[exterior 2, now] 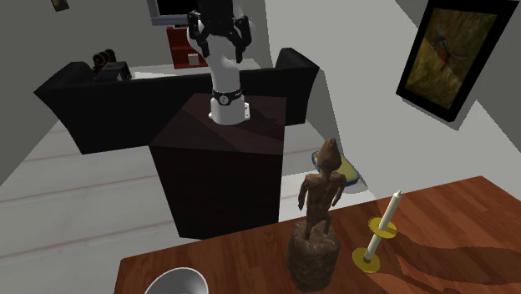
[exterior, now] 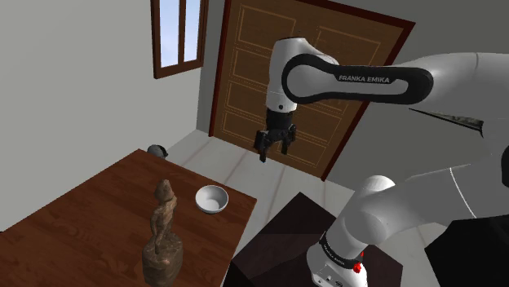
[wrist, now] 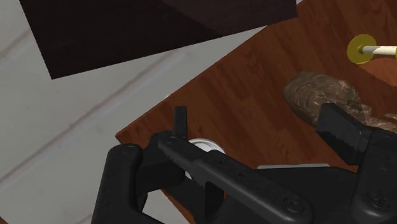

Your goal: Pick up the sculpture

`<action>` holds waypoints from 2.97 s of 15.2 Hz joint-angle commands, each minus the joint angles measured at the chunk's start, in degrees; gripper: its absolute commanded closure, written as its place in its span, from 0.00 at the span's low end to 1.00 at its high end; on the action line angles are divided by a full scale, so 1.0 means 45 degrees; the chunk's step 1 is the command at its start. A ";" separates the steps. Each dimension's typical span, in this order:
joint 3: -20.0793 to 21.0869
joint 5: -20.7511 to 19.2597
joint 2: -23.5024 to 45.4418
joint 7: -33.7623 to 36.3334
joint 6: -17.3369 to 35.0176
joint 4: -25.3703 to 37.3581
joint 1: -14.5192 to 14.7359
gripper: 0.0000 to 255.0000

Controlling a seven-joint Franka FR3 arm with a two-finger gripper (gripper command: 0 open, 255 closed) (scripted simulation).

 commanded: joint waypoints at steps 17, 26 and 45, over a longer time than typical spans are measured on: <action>0.2949 0.1774 0.8472 0.8862 0.3831 0.3993 -0.0040 0.00; 0.2642 0.1420 1.3194 1.2498 0.4925 0.7682 0.0757 0.00; 0.2459 0.1294 1.4290 1.2509 0.5965 0.7701 0.0936 1.00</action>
